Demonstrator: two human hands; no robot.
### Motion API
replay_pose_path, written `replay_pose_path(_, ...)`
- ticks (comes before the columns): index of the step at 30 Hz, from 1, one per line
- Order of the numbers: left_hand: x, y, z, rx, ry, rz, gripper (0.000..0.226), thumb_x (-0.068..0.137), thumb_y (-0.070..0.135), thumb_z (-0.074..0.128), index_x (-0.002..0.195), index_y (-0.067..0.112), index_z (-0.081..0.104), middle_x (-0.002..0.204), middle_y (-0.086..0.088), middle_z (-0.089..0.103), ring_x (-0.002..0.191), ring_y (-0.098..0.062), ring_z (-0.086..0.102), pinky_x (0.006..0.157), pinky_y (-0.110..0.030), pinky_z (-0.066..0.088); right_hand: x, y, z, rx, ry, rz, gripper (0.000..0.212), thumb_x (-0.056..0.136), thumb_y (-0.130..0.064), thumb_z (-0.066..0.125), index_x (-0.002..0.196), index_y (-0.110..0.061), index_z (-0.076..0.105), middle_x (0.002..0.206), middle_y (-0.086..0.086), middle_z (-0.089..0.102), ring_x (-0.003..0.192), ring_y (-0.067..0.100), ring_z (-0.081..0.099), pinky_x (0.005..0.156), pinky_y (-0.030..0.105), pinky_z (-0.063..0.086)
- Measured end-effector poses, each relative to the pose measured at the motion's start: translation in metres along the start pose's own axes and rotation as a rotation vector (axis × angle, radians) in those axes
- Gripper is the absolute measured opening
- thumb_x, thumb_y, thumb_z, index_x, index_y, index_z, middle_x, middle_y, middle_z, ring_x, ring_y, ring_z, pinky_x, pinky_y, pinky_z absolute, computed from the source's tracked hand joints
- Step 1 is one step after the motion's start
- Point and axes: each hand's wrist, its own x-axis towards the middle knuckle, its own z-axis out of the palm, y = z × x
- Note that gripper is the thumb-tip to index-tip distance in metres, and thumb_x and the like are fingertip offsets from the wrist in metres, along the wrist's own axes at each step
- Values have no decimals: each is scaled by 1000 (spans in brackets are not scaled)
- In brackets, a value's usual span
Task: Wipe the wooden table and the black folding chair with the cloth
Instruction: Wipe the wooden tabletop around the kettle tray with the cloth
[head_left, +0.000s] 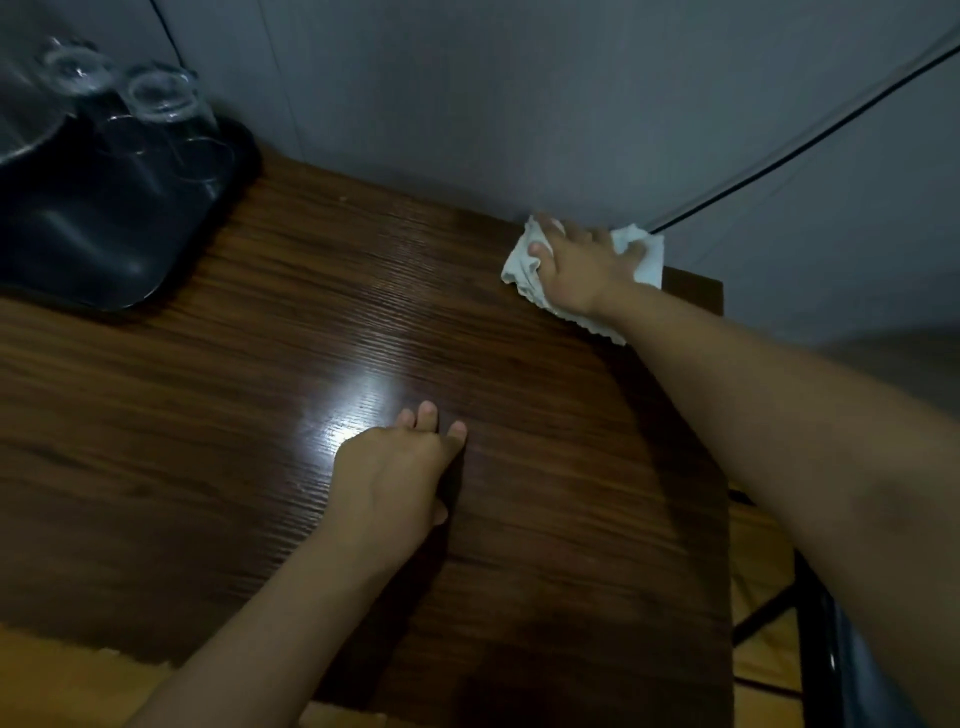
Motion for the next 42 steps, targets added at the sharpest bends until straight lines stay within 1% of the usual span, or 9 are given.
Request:
replay_pose_path(5,0,4,-6,76,15,10,93,71,41,80,150,37,32,152,0,40,126,-23,53,81,-31,45,-64,-7,15,-32,22,-126,58,106,-53,17,161,-42,2,172,-5,2,157,28,0,116,72,2)
replay_pose_path(11,-12,1,-16,-9,29,78,72,73,42,76,139,31,50,149,-5,46,124,-26,55,88,-36,48,-237,-67,55,-26,-27,-253,71,103,-57,19,163,-19,10,172,2,6,158,30,-2,119,70,4)
replay_pose_path(13,-18,-7,-13,-112,30,99,74,78,42,74,145,31,44,158,-4,36,136,-25,46,100,-38,47,-295,-81,69,-53,-14,-255,70,104,-56,20,163,-19,14,172,6,9,158,33,0,118,71,7)
replay_pose_path(16,-31,-27,-3,-187,-5,181,79,89,39,67,156,24,27,166,-1,14,152,-20,17,119,-32,25,-359,-97,87,-75,-57,-257,72,100,-59,37,162,-25,21,170,5,17,157,35,9,113,70,13)
replay_pose_path(20,-49,-67,11,-47,149,138,70,95,49,54,154,20,33,162,-8,27,152,-30,14,121,-47,19,-389,-100,102,-90,-47,-210,80,91,-65,50,161,-34,26,167,14,24,154,39,21,110,68,26)
replay_pose_path(24,-53,-103,27,-107,194,85,77,93,72,31,157,29,23,166,-4,16,154,-28,3,117,-49,32,-352,-85,97,-76,-13,-199,72,96,-68,37,161,-41,21,169,15,20,155,41,16,113,71,22)
replay_pose_path(30,-44,-112,43,-204,192,116,77,90,75,34,156,37,21,167,3,12,154,-24,-1,114,-54,35,-181,-58,61,-44,-6,-46,66,97,-70,9,155,-52,-16,171,1,-15,156,30,-18,121,66,-2)
replay_pose_path(35,-43,-114,42,-221,185,109,76,90,76,31,156,39,19,167,4,11,154,-24,-1,115,-51,34,-34,-59,26,0,31,70,65,98,-67,12,158,-48,-2,172,5,-4,156,33,-9,118,69,-1)
replay_pose_path(42,-43,-115,42,-217,206,113,76,90,77,30,155,39,23,166,5,13,154,-24,1,117,-46,30,8,-70,9,-53,5,145,71,90,-74,1,157,-52,1,172,-2,3,154,41,-12,106,79,-15)
